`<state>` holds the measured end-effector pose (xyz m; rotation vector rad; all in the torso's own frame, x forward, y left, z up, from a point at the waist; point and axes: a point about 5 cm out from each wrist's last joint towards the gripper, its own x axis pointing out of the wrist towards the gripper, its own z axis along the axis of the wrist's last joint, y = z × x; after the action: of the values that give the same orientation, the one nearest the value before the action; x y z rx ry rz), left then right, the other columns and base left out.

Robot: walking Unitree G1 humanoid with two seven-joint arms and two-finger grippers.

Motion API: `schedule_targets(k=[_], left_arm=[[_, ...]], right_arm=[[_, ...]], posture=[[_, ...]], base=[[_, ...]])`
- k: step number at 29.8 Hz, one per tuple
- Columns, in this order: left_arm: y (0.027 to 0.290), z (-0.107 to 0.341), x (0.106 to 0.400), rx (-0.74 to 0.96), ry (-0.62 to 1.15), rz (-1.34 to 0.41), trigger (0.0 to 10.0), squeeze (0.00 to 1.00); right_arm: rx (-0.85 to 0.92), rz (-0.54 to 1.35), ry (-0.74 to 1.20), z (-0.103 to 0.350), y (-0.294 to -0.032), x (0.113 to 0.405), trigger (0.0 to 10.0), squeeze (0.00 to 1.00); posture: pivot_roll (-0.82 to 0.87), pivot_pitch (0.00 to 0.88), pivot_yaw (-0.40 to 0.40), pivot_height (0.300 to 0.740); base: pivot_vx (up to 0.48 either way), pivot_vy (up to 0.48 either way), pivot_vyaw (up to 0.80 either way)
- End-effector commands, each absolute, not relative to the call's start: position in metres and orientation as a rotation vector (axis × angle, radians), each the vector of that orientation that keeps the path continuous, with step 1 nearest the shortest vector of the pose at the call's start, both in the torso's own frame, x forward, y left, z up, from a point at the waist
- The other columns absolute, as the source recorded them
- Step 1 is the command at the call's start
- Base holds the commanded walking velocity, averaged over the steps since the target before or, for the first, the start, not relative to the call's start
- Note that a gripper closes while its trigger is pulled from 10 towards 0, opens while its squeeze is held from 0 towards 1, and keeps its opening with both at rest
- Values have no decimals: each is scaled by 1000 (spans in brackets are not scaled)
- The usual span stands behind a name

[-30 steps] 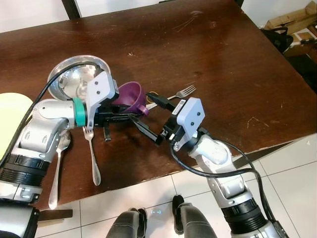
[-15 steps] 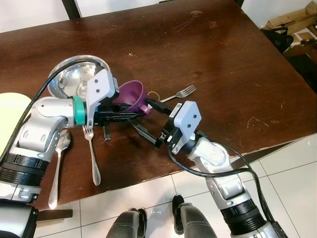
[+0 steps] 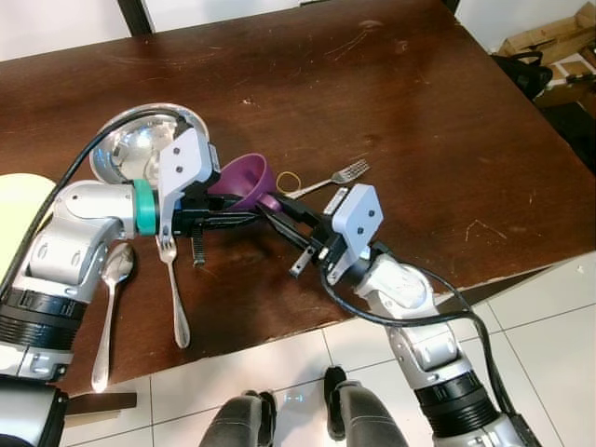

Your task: Setting the table

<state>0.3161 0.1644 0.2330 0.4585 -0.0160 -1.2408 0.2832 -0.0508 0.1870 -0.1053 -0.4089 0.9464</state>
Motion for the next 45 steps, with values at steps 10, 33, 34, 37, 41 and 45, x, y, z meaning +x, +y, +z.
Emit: schedule_targets(k=[10, 33, 34, 37, 41, 45], left_arm=[[159, 239, 311, 434, -51, -1263, 10000, 0], [165, 259, 294, 187, -163, -1204, 10000, 0], [166, 260, 293, 173, -168, -1194, 10000, 0], [166, 259, 294, 165, -174, -1164, 10000, 0], [165, 256, 295, 156, -175, -1132, 10000, 0], [163, 253, 296, 137, -176, -1097, 10000, 0]], right_arm=[[-77, 971, -365, 177, -49, 281, 0, 0], [-98, 746, -162, 120, -77, 291, 10000, 0], [-88, 732, -155, 118, -77, 292, 10000, 0], [-81, 732, -153, 117, -75, 291, 10000, 0], [-105, 765, -143, 115, -76, 286, 10000, 0], [-121, 775, -151, 118, -81, 284, 10000, 0]], posture=[[43, 194, 113, 740], [40, 201, 99, 740], [40, 199, 99, 740], [41, 197, 98, 740], [34, 198, 92, 740], [24, 198, 86, 740]], base=[[0, 0, 0], [0, 0, 0], [0, 0, 0], [0, 0, 0], [0, 0, 0], [0, 0, 0]])
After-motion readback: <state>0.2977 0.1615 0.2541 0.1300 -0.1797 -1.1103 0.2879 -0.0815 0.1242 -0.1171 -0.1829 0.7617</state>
